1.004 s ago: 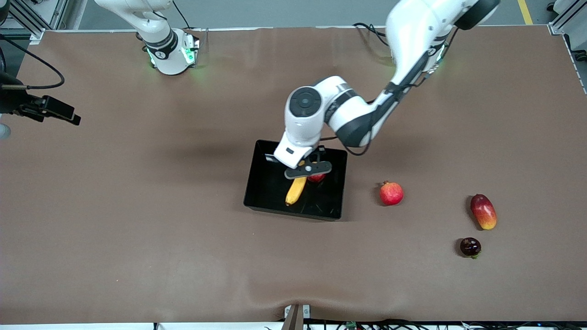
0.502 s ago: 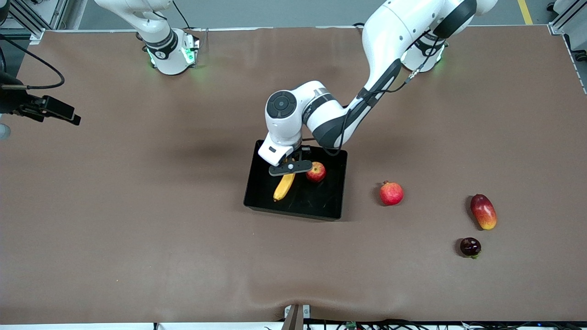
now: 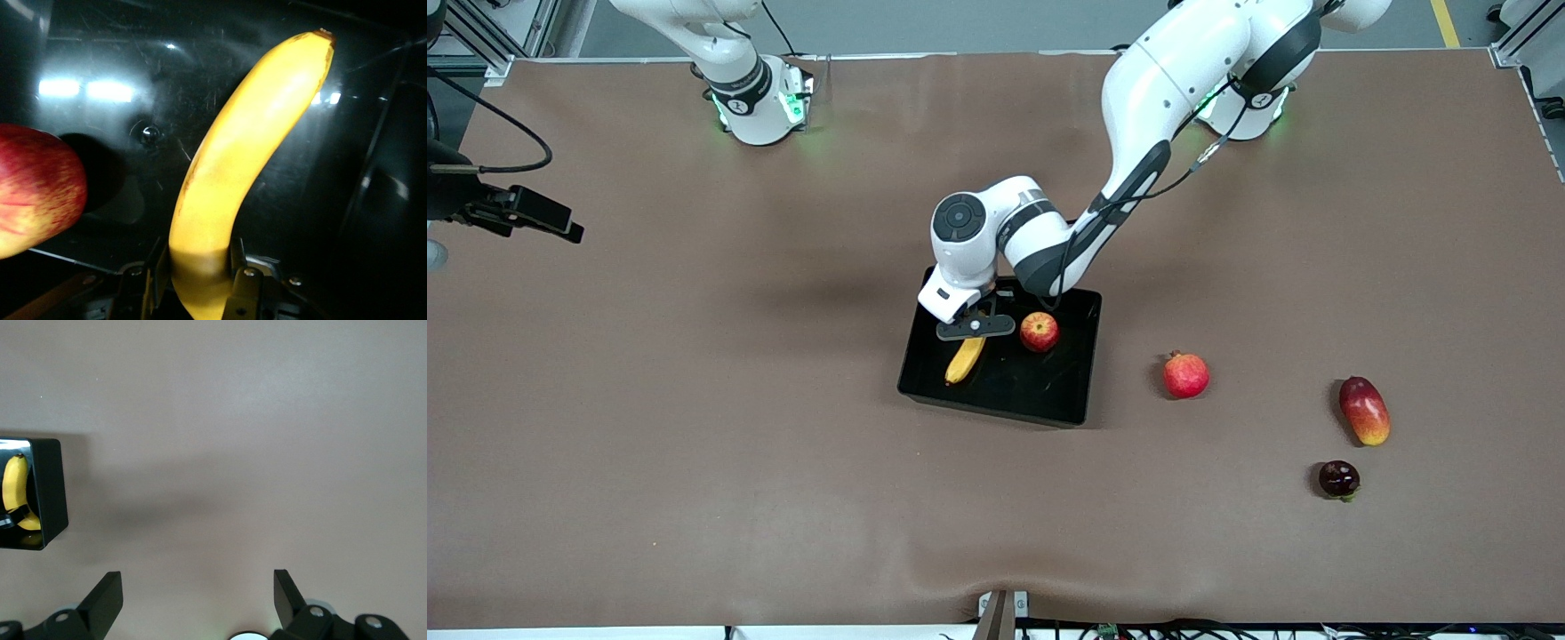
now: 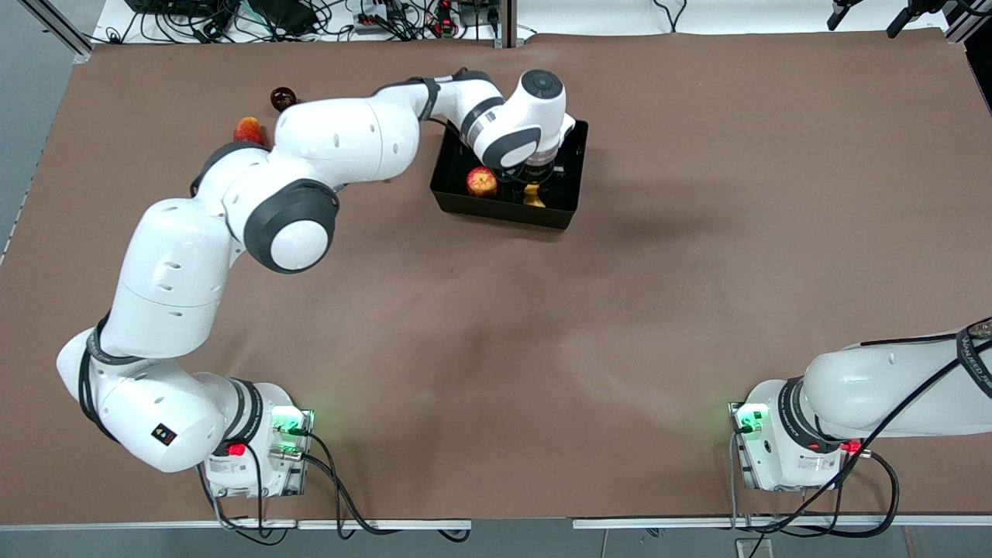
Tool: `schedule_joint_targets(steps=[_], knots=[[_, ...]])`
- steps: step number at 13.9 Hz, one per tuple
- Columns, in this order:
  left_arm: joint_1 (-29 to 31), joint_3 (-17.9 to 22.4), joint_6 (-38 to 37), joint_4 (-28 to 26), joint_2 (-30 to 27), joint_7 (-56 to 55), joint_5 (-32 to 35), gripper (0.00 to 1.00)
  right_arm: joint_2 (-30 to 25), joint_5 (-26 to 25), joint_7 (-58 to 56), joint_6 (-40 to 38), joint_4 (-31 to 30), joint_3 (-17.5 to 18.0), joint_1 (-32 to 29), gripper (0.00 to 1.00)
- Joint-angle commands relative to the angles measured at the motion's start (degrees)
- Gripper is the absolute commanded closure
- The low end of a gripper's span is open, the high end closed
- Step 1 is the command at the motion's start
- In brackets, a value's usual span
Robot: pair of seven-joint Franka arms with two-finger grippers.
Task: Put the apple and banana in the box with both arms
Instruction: 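Lower the banana into the tray and open the left gripper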
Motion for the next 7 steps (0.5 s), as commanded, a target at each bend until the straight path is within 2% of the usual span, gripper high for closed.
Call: schedule_joint_targets(steps=[1,2,3,4,6,7], knots=[[-1.2,1.0,-0.3,1.9,1.4,0.1,0.1,1.00,-1.5,-0.7,0.9,0.6,-1.3,0.4,-0.1,0.00],[-1.1,1.0,-0.3,1.9,1.2,0.1,0.1,0.95,-1.5,-0.7,0.9,0.6,-1.3,0.4,0.0,0.00],[-0.9,1.1,-0.3,1.9,0.9,0.1,0.2,0.64,-1.5,-0.7,0.9,0.5,-1.3,0.4,0.0,0.00],[-0.8,1.1,-0.3,1.9,0.5,0.1,0.6,0.01,-1.5,-0.7,0.9,0.5,-1.3,0.4,0.1,0.00],[-0.2,1.4,-0.5,2.0,-0.7,0.6,0.8,0.00,-1.5,-0.7,1.0,0.5,-1.3,0.4,0.3,0.00],[-0.3,3.2,-1.1,2.0,-2.5,0.9,0.7,0.00,-1.5,-0.7,0.9,0.4,-1.3,0.4,0.3,0.00]])
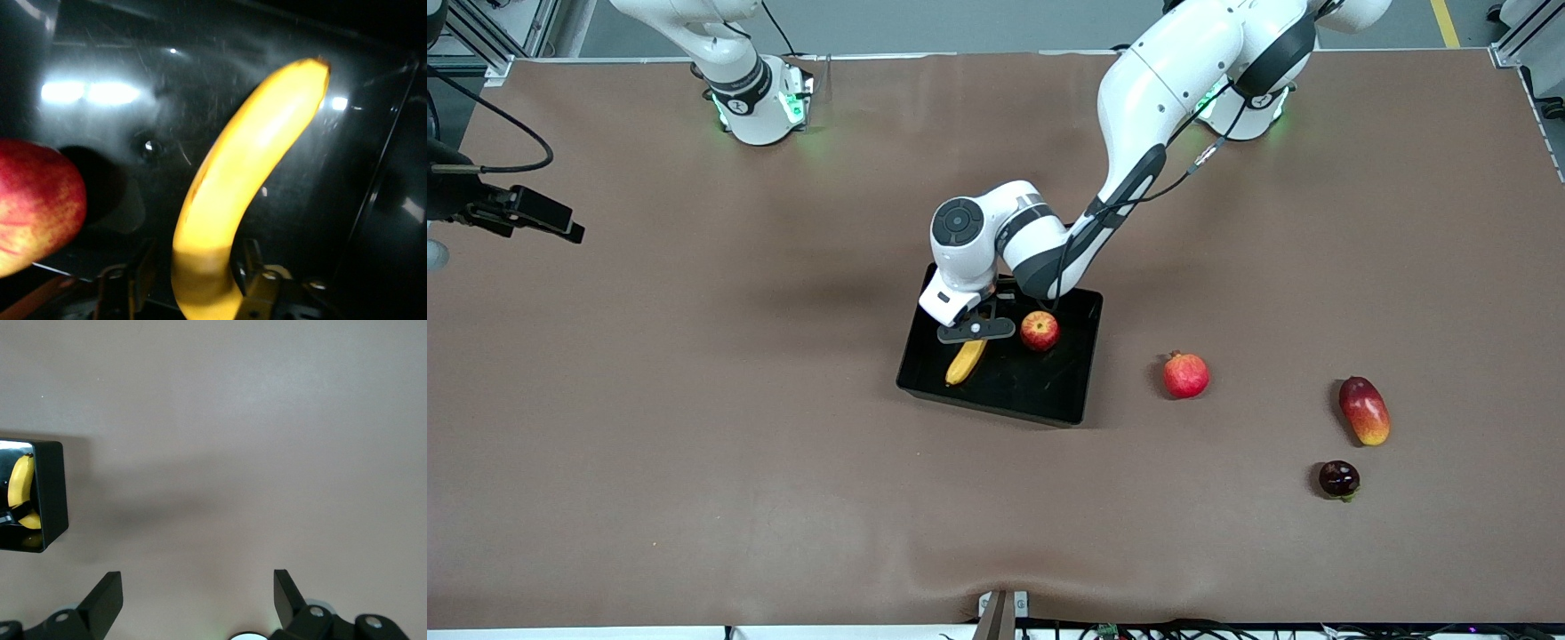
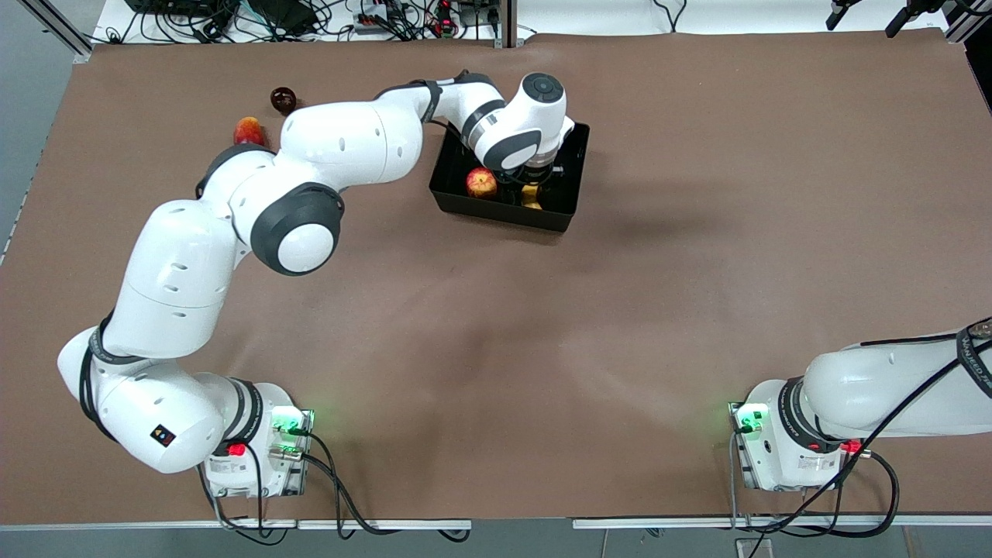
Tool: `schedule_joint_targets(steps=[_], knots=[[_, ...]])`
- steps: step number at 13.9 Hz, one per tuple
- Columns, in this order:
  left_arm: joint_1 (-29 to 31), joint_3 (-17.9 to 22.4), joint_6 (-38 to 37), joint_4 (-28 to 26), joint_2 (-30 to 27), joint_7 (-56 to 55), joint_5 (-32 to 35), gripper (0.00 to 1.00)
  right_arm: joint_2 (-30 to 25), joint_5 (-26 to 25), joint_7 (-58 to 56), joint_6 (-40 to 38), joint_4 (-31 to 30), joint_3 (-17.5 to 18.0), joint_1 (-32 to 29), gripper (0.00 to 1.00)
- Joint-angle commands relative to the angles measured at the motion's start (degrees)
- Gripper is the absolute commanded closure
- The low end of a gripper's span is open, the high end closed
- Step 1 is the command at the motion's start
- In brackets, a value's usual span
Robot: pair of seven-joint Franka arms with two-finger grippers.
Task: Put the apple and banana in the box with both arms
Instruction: 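Lower the banana into the tray and open the left gripper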
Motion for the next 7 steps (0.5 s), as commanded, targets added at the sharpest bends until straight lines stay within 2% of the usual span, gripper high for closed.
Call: schedule_joint_targets(steps=[1,4,7], knots=[[0.0,2.7,-2.1,0.6,-4.5,1.1,0.5,0.00,-1.5,-0.7,0.9,0.4,-1.3,0.2,0.2,0.00],[5.3,2.3,-8.5,0.6,-12.2,3.3,0.0,0.00,-1.5,-0.7,1.0,0.5,-1.3,0.2,0.2,0.00],[13.4,2.4,-14.4,0.3,-20.7,15.1,-5.5,0.00,-1.5,-0.7,1.0,0.5,-1.3,0.2,0.2,0.00]])
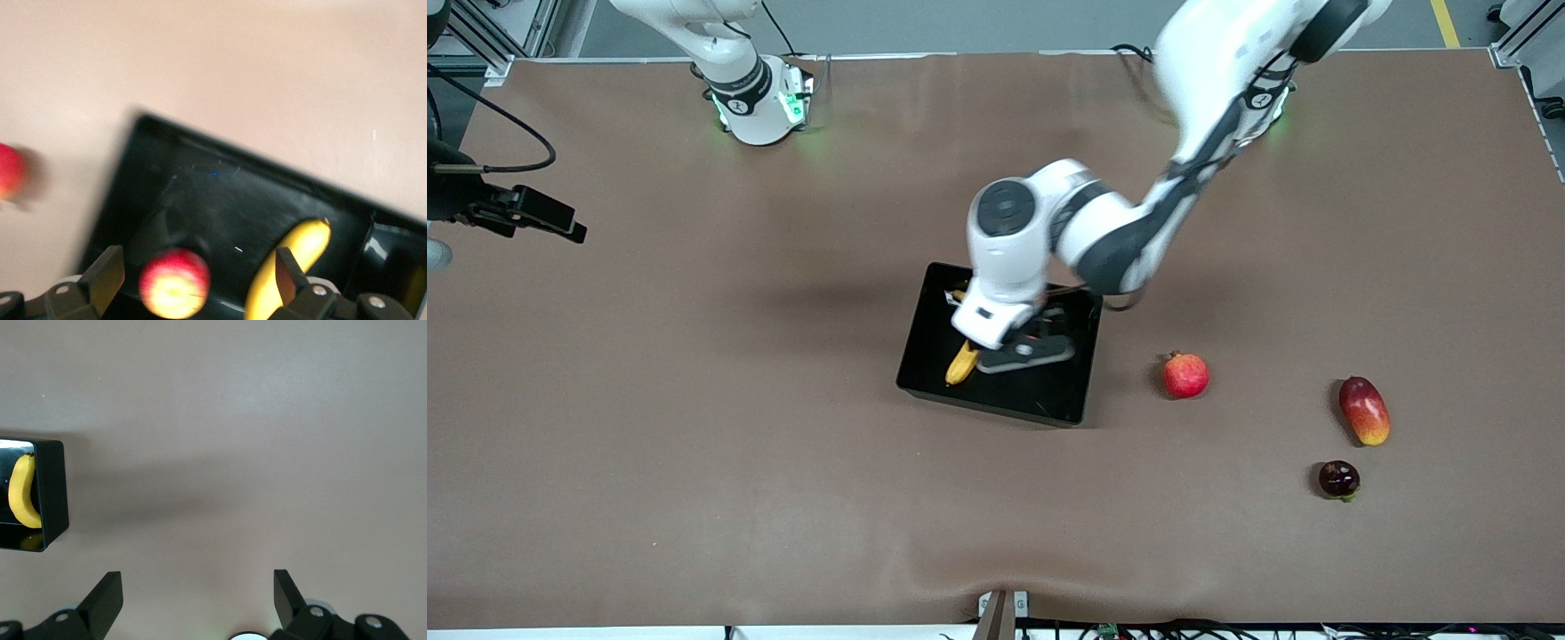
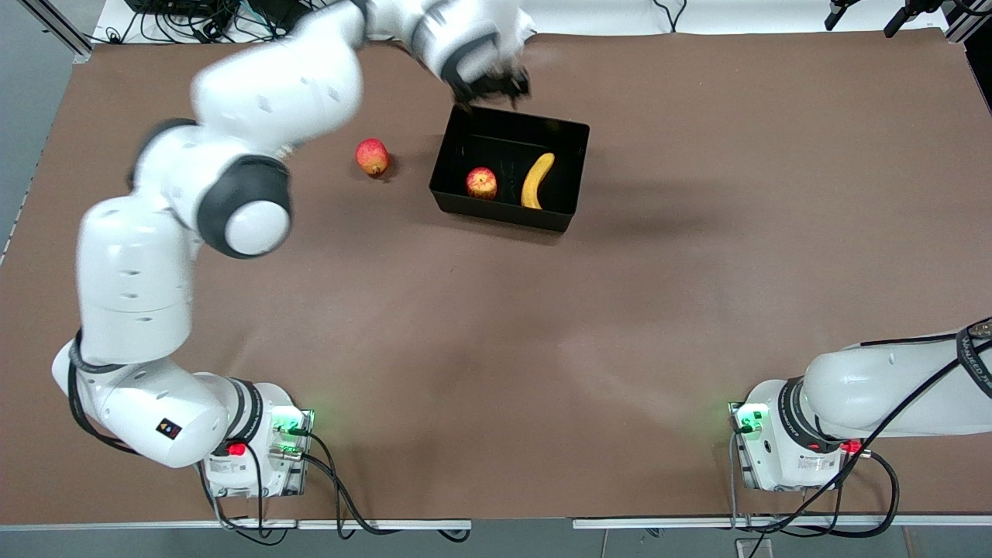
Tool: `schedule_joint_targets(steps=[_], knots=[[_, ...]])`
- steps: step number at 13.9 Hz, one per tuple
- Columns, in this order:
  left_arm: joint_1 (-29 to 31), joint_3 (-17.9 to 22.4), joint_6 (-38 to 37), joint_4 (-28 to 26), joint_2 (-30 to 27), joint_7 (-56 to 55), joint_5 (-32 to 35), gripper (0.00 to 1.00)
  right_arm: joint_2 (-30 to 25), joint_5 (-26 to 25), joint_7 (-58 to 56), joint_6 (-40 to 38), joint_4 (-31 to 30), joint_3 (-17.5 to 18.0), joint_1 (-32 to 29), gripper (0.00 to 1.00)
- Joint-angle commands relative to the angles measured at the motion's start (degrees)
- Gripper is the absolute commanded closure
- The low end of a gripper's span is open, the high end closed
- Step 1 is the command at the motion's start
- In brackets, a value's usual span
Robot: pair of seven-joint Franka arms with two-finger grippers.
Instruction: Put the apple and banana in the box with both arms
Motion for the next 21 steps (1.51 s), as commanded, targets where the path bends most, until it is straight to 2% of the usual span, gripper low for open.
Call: schedule_joint_targets(steps=[1,6,13,17,21], knots=[[7.2,-0.2,-5.5,-2.6,-8.2,9.8,-4.6,0.00,-1.4,-0.7,1.0,0.6,-1.3,0.2,0.2,0.00],[17.4,-0.3,-10.6,-3.4,-14.0,23.1,-5.2,0.00,-1.4,-0.7,1.0,0.5,-1.3,0.2,0.3,0.00],[27.3,-0.2,-24.2,-3.8,-21.7,35.6,-6.0,0.00,-1.4,-0.7,1.2,0.3,-1.4,0.2,0.2,0.00],[30.0,-0.3,-27.7,-5.9,-27.8,39.1,-6.5,0.00,-1.4,-0.7,1.2,-0.1,-1.3,0.2,0.1,0.00],[31.4,-0.3,-27.7,-10.0,-33.2,40.0,-8.4,0.00,-1.4,-0.7,1.4,-0.1,-1.4,0.2,0.2,0.00]])
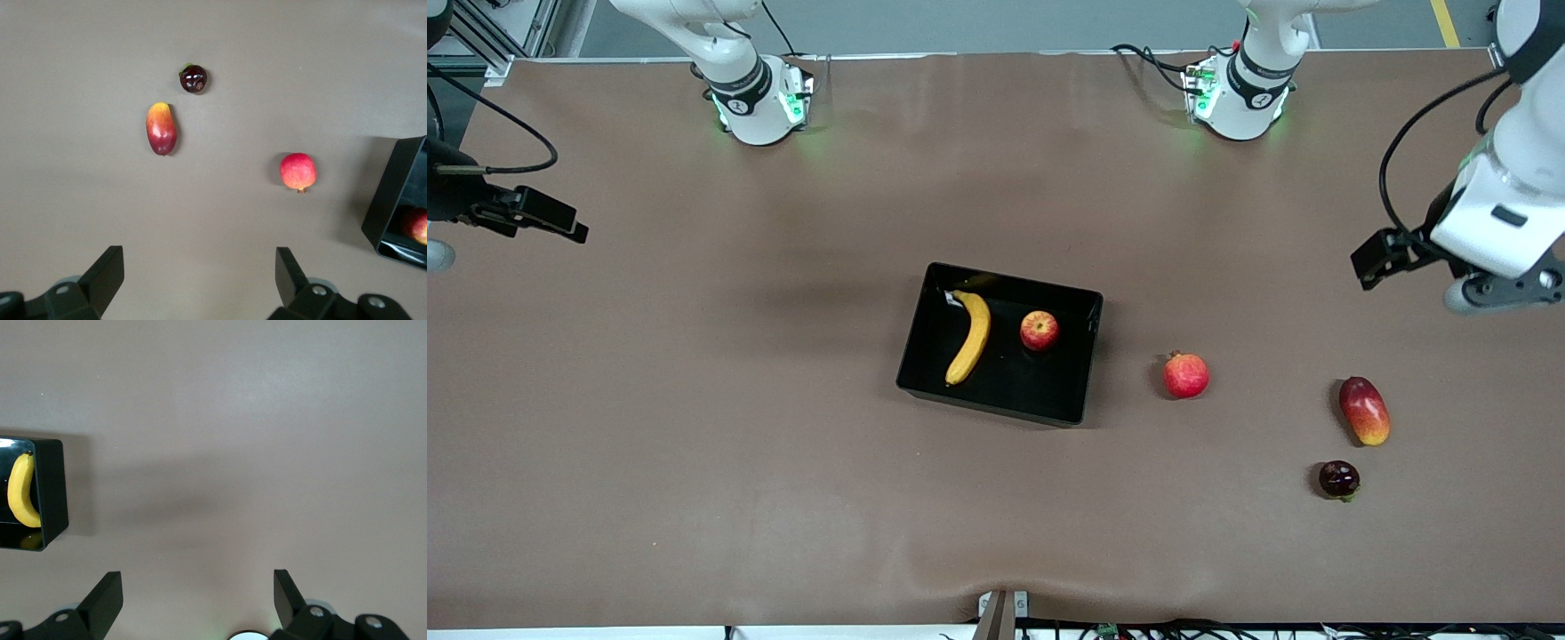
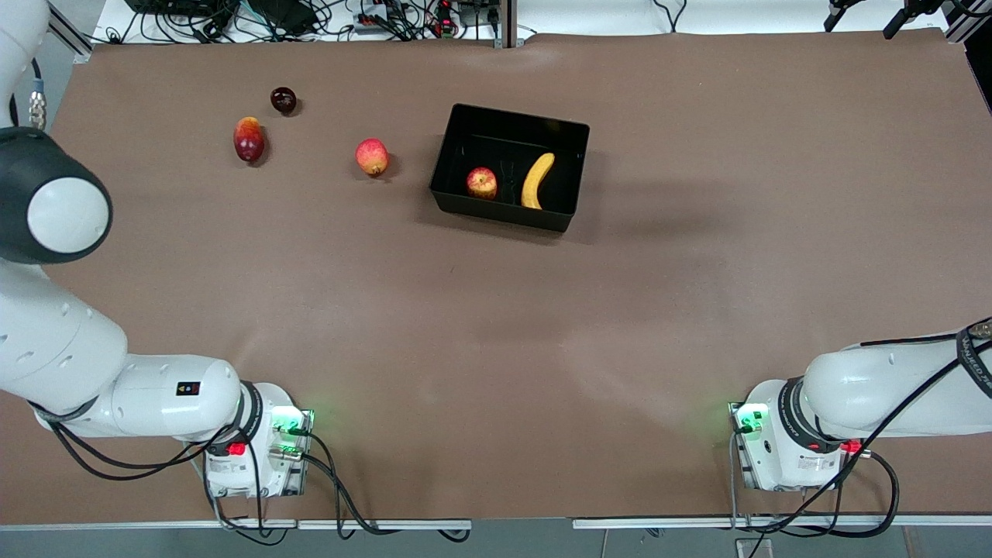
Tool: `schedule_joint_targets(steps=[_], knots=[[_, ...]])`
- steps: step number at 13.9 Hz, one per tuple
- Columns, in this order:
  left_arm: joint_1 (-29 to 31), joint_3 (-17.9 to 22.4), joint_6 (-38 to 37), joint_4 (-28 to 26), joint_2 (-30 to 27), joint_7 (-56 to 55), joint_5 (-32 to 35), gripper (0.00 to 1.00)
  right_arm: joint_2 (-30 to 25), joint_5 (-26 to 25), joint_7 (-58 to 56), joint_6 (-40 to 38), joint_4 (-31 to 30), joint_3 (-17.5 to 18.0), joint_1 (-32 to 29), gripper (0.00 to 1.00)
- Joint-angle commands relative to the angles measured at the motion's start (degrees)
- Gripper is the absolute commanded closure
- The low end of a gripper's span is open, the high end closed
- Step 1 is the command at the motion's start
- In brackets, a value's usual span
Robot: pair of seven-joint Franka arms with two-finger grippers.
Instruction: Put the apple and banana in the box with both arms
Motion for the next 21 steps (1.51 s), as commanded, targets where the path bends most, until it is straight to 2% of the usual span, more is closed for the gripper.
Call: schedule_joint_targets(steps=[1,4,6,15,17,21], knots=[[2.1,-0.3,0.3,-5.5,-5.6,1.6,-3.0,0.00,-1.4,-0.7,1.7,0.1,-1.1,0.2,0.1,0.00],[2.1,1.7,3.6,-12.4,-11.3,4.7,-5.5,0.00,-1.4,-0.7,2.1,0.0,-1.1,0.2,0.1,0.00],[1.2,3.5,3.9,-14.4,-12.8,4.9,-6.1,0.00,-1.4,-0.7,2.1,0.0,-1.1,0.2,0.0,0.00],[1.5,3.8,0.9,-13.8,-13.6,6.6,-11.7,0.00,-1.4,-0.7,2.1,-0.2,-1.1,0.2,0.1,0.00],[3.3,3.8,0.5,-13.8,-13.7,7.9,-14.0,0.00,-1.4,-0.7,2.0,-0.2,-1.0,0.2,0.1,0.00],[3.9,3.8,0.2,-12.6,-13.2,8.7,-13.7,0.00,-1.4,-0.7,2.0,-0.2,-1.0,0.2,0.1,0.00]])
